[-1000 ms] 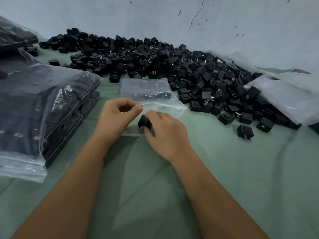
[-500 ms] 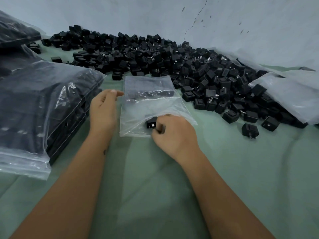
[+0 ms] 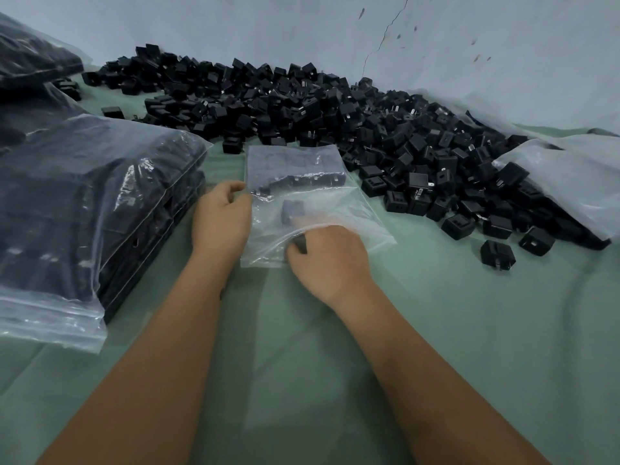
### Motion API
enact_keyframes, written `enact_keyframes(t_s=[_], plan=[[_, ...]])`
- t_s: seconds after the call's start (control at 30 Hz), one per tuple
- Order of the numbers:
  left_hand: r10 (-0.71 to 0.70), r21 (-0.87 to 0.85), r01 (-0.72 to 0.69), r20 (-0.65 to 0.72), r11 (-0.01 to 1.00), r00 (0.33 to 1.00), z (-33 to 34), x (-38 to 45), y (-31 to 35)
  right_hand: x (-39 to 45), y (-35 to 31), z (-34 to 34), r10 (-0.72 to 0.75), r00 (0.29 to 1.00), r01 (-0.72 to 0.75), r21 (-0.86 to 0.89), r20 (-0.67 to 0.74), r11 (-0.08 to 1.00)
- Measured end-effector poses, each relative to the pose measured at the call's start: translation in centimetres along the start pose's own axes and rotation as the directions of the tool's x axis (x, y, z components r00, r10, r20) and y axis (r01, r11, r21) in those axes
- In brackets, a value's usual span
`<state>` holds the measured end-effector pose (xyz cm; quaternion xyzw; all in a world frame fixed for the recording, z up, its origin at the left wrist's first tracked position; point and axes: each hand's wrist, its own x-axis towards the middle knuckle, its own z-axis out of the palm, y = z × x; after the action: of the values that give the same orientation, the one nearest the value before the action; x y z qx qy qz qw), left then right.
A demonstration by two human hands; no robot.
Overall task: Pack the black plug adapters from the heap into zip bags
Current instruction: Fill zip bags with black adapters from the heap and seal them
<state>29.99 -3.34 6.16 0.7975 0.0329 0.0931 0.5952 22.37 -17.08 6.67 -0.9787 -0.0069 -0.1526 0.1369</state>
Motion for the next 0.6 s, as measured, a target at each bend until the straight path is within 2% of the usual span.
enact_keyframes(t_s=[0.13,0.3,0.5,0.6], plan=[[-0.004,0.054,0.002,0.038,0.999,0.999,0.2,0.2,-0.1,1.8,0.1,0.2,0.101,0.975,-0.121,0.091,0.199,0.989],[-0.019,0.061,0.015,0.066,0.998,0.998,0.2,0.2,0.1,4.4,-0.5,0.7,0.054,0.998,-0.058,0.125,0.035,0.991],[-0.01,0.05,0.006,0.082,0.999,0.997,0.1,0.2,0.2,6.4,-0.2,1.7,0.056,0.984,-0.092,0.22,0.168,0.971],[0.077,0.086,-0.088,0.129,0.992,0.989,0.0,0.0,0.3,6.0,-0.3,1.2,-0.006,0.985,-0.036,0.241,0.171,0.97]])
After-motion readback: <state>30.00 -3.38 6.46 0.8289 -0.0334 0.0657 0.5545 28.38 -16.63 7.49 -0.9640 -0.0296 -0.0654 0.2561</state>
